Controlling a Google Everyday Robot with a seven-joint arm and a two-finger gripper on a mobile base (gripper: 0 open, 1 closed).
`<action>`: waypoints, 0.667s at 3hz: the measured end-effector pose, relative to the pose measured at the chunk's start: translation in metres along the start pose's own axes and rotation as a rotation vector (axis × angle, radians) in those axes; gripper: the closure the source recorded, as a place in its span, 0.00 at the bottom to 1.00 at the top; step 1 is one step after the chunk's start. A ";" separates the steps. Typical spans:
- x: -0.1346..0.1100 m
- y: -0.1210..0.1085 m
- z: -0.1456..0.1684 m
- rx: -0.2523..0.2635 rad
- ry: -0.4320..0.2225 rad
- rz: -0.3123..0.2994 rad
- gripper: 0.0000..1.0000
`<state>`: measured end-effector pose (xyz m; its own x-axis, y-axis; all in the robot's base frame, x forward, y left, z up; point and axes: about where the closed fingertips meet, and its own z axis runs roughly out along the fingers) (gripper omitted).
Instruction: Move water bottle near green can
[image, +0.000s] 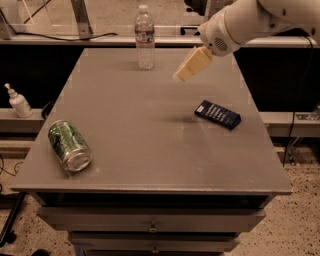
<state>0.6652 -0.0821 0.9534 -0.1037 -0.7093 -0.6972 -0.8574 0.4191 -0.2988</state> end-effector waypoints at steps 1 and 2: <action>-0.009 -0.003 0.023 -0.003 -0.072 0.033 0.00; -0.024 -0.012 0.059 -0.017 -0.184 0.108 0.00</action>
Offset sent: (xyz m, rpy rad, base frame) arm 0.0827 0.0720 -0.0305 0.3935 0.0057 -0.0223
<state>0.7082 -0.0368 0.9351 -0.1033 -0.5449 -0.8321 -0.8546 0.4766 -0.2060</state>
